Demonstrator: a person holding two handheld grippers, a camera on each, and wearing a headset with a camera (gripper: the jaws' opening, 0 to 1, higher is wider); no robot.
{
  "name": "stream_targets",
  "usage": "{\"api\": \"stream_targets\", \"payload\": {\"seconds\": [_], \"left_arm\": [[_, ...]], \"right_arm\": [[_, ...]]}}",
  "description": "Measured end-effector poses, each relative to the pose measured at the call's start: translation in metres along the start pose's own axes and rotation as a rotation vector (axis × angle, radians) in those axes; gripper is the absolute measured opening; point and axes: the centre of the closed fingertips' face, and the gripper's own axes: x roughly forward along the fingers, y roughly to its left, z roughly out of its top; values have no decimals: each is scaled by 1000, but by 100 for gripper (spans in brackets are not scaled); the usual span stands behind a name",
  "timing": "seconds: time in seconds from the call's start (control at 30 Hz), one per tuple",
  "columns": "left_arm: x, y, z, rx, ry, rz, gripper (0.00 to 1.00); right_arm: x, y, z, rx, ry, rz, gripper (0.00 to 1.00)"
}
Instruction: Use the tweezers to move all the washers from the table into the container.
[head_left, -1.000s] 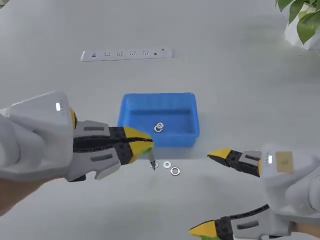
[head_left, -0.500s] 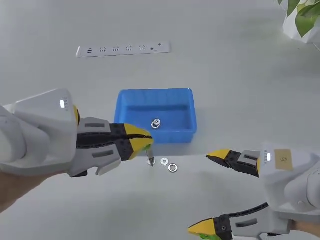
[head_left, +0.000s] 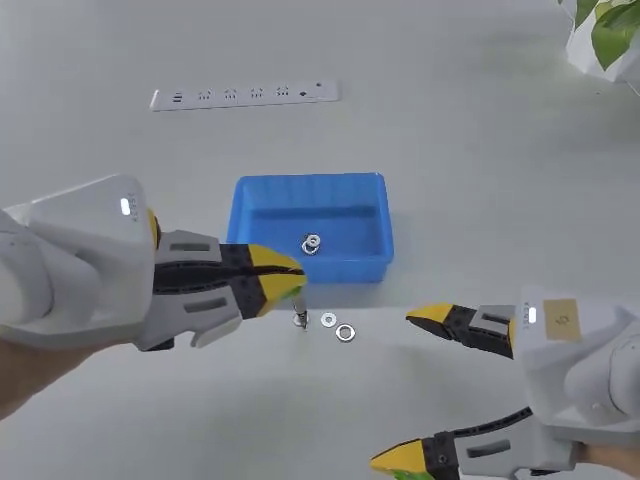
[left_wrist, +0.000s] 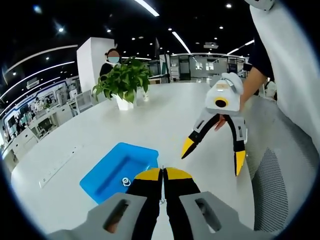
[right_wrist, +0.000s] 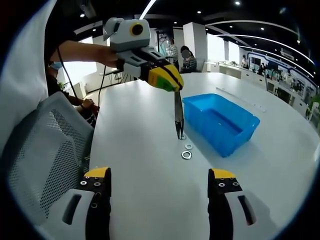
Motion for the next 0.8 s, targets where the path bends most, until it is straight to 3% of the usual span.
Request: {"api": "stream_targets", "payload": {"seconds": [0.3, 0.43, 0.63, 0.8], "left_arm": [[1, -4, 0, -15, -9, -19, 5], [-1, -5, -2, -71, -6, -47, 5], [-6, 4, -6, -93, 30, -56, 5], [-6, 1, -7, -89, 50, -78, 5]], "right_arm": [[0, 3, -2, 7, 4, 9, 78], [1, 3, -1, 11, 3, 13, 77], [10, -2, 11, 1, -7, 35, 76], [21, -6, 25, -19, -22, 62, 73]]}}
